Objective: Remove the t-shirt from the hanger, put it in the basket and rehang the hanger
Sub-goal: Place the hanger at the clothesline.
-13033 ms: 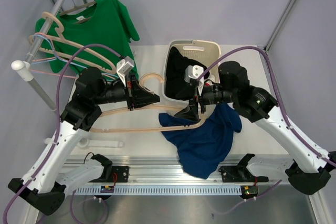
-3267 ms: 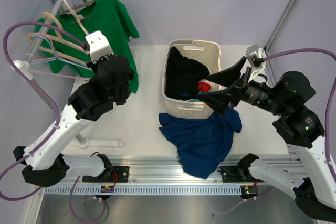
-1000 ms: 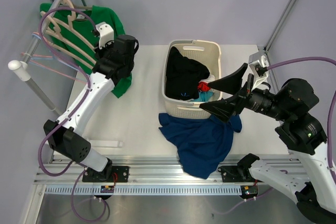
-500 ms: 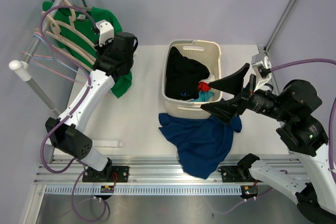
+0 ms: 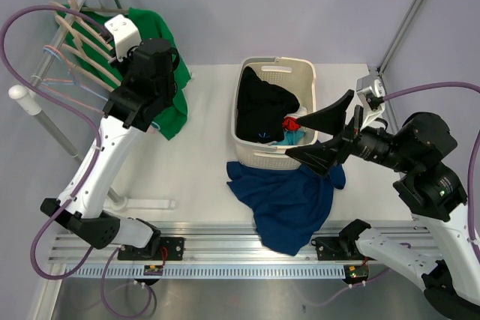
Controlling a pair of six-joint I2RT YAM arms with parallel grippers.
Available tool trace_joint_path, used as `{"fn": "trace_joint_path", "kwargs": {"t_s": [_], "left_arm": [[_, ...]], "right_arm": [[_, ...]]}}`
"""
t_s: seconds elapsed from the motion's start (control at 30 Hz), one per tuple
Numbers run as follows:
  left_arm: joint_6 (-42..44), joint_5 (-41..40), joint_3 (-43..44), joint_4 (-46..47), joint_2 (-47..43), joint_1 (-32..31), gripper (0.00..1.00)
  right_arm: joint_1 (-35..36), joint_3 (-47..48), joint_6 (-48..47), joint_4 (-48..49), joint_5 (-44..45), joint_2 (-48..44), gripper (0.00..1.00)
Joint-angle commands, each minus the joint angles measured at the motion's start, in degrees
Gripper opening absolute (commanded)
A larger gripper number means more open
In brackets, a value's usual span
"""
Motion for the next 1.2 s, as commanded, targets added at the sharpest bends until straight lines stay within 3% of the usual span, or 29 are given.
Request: {"fn": "trace_joint_path", "kwargs": {"t_s": [0.0, 0.8, 0.93, 0.97, 1.03, 1.07, 1.13, 1.17], "left_arm": [[1.01, -2.39, 2.41, 2.24, 2.05, 2.29, 0.0], [-8.4, 6.41, -8.31, 2.24, 4.43, 6.78, 0.0], [-7.7, 8.16, -8.48, 2.24, 3.38, 6.78, 0.23], [-7.52, 8.69, -8.48, 2.24, 3.03, 6.78, 0.41], [-6.38, 12.1, -8.31, 2.15, 1.27, 6.78, 0.63], [-5.68, 14.3, -8.14, 2.15, 0.48, 6.69, 0.82], [-2.97, 24.27, -7.96, 2.24, -2.85, 6.69, 0.99], [-1.82, 28.52, -8.04, 2.24, -4.26, 6.69, 0.99]], "right_arm": [[-0.09, 0.13, -0.61, 1.06, -0.63, -0.62, 1.0], [0.0, -0.84, -0.17, 2.03, -1.86, -0.79, 1.0], [0.0, -0.93, -0.17, 2.03, -2.03, -1.06, 1.0], [0.0, -0.93, -0.09, 2.12, -2.03, -0.97, 0.99], [-0.09, -0.93, -0.09, 2.12, -2.12, -1.06, 0.99], [0.0, -0.84, -0.08, 2.03, -2.04, -1.06, 1.0], [-0.09, -0.75, 0.35, 2.21, -1.95, -0.88, 0.99], [0.0, -0.84, 0.53, 2.12, -1.86, -0.88, 0.99]]}}
